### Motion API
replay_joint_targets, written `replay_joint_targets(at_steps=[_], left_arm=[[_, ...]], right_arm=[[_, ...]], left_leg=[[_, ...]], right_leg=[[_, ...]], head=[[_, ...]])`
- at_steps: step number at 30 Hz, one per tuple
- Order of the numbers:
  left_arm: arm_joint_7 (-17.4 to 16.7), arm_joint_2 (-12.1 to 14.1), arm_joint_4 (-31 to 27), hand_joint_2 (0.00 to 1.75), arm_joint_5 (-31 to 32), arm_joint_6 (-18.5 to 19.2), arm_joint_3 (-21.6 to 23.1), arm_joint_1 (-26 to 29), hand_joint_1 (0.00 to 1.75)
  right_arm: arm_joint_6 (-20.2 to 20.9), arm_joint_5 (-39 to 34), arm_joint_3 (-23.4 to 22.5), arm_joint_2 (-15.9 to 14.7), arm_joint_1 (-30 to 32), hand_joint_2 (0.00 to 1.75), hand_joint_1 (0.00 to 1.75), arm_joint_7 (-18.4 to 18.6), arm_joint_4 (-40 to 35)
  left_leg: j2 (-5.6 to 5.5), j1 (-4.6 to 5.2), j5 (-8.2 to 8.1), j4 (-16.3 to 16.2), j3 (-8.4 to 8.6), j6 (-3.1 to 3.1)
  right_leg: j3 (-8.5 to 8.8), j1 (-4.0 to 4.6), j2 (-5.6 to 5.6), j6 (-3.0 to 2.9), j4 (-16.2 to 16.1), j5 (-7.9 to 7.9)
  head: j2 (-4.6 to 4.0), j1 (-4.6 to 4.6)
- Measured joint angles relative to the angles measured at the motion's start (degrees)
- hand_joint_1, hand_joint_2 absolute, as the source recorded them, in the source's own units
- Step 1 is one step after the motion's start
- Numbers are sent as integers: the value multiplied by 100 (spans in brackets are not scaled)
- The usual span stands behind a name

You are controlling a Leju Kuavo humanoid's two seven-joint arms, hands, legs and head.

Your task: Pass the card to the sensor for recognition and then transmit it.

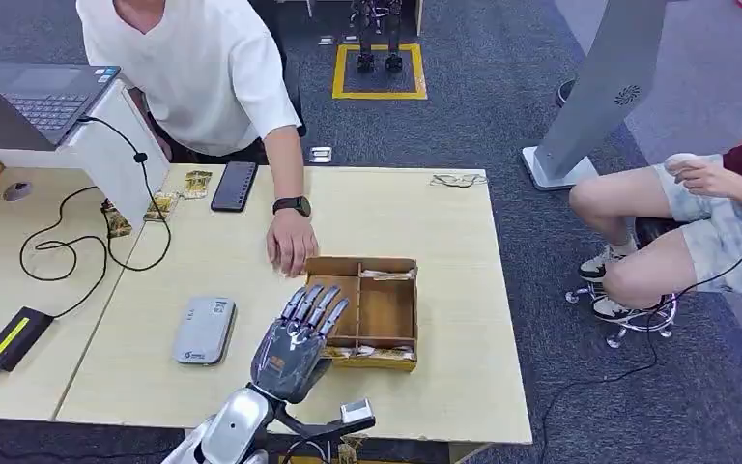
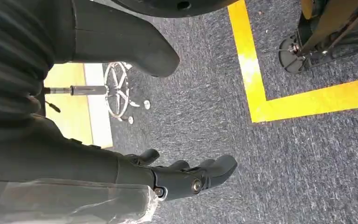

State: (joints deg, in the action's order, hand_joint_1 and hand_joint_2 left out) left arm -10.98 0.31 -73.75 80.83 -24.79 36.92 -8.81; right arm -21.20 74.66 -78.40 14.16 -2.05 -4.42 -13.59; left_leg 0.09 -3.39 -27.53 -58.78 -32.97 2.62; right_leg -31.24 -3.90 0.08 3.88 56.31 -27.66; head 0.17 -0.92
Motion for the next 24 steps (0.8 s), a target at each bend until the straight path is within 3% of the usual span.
replay_joint_targets(at_steps=[12,24], left_arm=[[433,0,0,175,-378,33,-7,43,175],[636,18,0,175,-533,241,-7,41,175]], right_arm=[[0,11,-24,0,0,175,0,-2,-17],[0,31,-22,0,-1,175,0,-35,-18]], left_leg=[[0,0,0,0,0,0],[0,0,0,0,2,0]], right_leg=[[0,0,0,0,0,0],[1,0,0,0,0,0]], head=[[0,-2],[0,-2]])
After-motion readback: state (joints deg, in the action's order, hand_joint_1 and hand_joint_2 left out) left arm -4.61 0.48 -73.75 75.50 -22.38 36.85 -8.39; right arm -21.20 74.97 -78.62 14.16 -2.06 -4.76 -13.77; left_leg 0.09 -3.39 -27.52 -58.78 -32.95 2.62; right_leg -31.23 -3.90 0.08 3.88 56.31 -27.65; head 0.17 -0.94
